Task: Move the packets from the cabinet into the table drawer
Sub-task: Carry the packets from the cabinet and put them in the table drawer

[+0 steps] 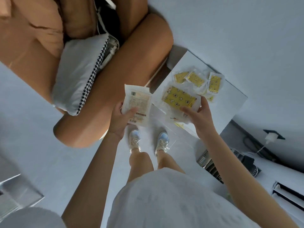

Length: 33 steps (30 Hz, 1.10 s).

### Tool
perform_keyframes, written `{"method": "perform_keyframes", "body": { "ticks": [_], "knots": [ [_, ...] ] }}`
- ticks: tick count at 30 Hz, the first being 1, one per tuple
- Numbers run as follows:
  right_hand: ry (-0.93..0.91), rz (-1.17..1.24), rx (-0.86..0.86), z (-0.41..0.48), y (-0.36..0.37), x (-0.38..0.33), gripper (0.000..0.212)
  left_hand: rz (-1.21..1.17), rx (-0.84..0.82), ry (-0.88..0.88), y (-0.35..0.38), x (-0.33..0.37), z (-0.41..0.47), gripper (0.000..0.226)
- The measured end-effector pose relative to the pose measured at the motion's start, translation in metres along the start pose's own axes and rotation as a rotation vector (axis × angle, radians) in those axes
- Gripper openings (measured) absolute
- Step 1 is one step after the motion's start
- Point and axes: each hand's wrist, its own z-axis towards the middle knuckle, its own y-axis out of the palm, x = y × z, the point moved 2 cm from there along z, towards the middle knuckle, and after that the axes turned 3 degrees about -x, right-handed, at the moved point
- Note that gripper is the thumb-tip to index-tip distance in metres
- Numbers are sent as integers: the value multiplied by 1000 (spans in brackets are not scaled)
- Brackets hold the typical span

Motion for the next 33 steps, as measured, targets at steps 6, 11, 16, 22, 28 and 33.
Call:
{"method": "perform_keyframes", "body": {
  "ticks": [6, 11, 16, 22, 28, 33],
  "knots": [
    [-14, -108, -203, -14, 86, -3, 47, -189, 179, 18, -84, -18, -34, 40],
    [-21, -232, -306, -32, 170, 13, 47, -288, 260, 44, -159, -36, -56, 29],
    [-11, -257, -328, -58, 260, 45, 45, -268, 277, 64, -251, -51, -89, 40],
    [50, -254, -412, -106, 375, 88, 42, -337, 402, 33, -374, -78, -139, 34],
    [68, -328, -532, -156, 488, 123, 42, -499, 554, 36, -488, -104, -185, 27],
    [68, -405, -603, -170, 546, 132, 46, -586, 644, 50, -538, -119, -203, 19]
  ]
}}
